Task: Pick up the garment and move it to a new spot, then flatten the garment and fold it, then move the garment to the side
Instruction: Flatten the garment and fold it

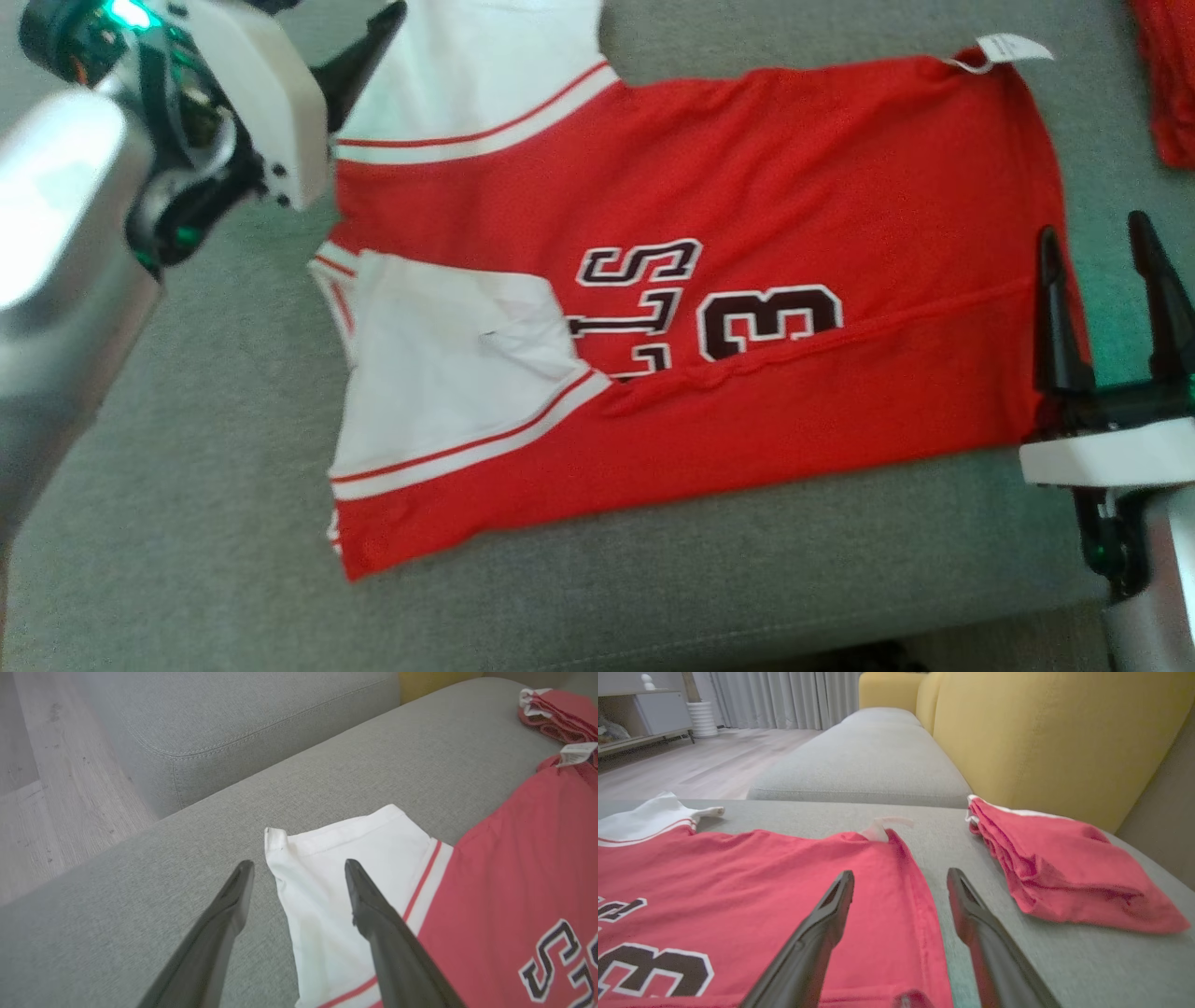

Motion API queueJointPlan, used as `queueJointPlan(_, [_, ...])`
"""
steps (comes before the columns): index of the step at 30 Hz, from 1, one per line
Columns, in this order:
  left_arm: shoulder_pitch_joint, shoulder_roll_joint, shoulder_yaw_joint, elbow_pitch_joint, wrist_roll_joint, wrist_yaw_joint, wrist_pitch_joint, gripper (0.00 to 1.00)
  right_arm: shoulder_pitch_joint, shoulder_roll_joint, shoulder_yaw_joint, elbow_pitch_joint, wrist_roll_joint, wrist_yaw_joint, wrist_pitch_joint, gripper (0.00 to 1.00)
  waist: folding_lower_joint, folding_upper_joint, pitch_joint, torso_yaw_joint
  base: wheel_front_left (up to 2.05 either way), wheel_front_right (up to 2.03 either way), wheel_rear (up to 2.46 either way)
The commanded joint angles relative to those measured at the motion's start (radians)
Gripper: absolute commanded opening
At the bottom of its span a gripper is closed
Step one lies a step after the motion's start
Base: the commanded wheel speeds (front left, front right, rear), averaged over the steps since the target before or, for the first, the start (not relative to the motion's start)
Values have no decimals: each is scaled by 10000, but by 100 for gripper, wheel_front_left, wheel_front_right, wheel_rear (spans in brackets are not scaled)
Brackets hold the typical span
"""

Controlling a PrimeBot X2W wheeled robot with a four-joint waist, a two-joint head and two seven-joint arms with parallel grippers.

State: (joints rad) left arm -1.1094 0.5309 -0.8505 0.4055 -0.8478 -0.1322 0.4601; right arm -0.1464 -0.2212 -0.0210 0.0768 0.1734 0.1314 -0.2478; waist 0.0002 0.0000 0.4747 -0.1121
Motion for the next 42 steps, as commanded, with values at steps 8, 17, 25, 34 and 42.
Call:
queueJointPlan(8, [-1678, 739, -411, 1068, -490, 17, -342, 100, -314, -62, 341, -44, 236, -7, -134, 100, -2, 0, 715, -785, 0, 0, 0])
queueJointPlan(17, [-2349, 858, -1046, 1938, -1074, 16, -814, 100, -511, 123, 403, -111, 267, -7, -137, 100, -2, 0, 1183, -1057, 0, 0, 0])
queueJointPlan(25, [-2799, 929, -1880, 1999, -1363, 16, -828, 100, -679, 215, 397, -131, 249, -7, -138, 100, -2, 0, 1430, -1169, 0, 0, 0])
queueJointPlan(34, [-3389, 1129, -2927, 1747, -1273, 16, -1018, 40, -1041, 347, 211, -378, 30, -7, -139, 100, -2, 0, 1674, -1296, 0, 0, 0])
queueJointPlan(42, [-3816, 1227, -3590, 1474, -1390, 16, -1474, 0, -1897, -171, 716, -151, -46, -7, -139, 100, -2, 0, 1724, -1187, 0, 0, 0])
